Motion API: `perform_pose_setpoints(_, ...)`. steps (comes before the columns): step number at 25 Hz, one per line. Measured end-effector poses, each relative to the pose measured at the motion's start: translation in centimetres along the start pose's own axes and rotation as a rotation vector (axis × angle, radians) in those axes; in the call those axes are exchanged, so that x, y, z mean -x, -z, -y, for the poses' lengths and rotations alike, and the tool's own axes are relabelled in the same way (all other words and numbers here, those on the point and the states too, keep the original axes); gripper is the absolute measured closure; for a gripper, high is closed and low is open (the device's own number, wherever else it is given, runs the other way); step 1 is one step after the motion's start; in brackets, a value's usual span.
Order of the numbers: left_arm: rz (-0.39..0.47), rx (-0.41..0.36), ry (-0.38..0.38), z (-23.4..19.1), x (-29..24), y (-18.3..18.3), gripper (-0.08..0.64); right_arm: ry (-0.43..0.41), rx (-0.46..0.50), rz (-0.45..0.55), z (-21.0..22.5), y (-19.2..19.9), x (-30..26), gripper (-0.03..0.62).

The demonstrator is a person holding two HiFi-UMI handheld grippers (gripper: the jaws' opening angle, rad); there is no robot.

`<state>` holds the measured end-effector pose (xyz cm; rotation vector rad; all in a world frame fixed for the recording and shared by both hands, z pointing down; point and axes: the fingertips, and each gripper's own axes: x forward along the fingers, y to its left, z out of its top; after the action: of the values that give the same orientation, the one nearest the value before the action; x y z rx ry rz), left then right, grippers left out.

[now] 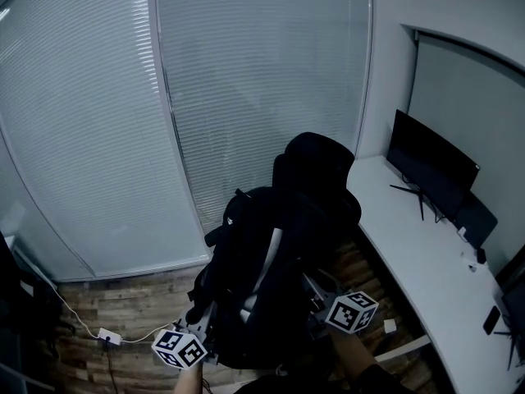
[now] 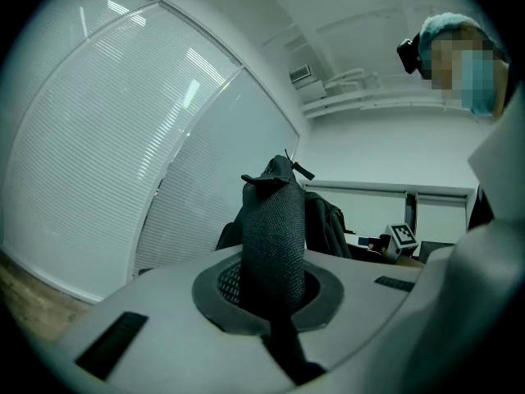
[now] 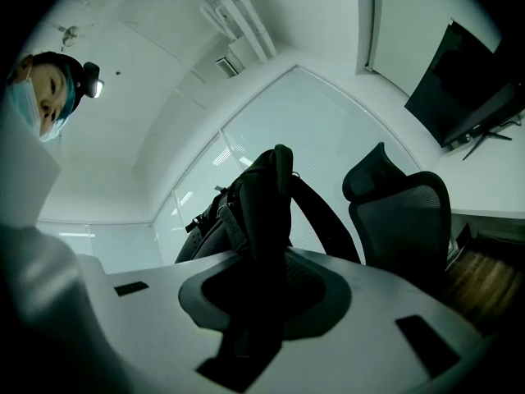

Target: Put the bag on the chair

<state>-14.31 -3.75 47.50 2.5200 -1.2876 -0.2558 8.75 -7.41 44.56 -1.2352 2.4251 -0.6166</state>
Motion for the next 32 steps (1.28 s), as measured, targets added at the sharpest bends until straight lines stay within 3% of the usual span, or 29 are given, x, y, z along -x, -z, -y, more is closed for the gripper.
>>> perform_pose_setpoints(10,0.031,-0.011,-0.079,-3.1,-9.2,-0.5,0.538,-0.073,0.009,-0.049,7.5,-3.8,-7.7,0.5)
perform_pose_setpoints(16,0.019,-0.002,-0.097,-5.9,-13.2,-0.7,0.538,-0.073,-0.012,-0.068,10.6,-4.4,-11.7,0.5)
perform_pose_setpoints(23,-0.027,0.003,-0.057,-10.3,-17.9,-0.8,0.538,-0.004,-0.033,-0.06,13.7,-4.1,-15.7,0.5)
perform_pose_setpoints(32,-0.13,-0.005,0.038,-18.3,-25.3,-0.6,0.538,0.147,-0.037,-0.02,17.9,-2.5,-22.0,0.5)
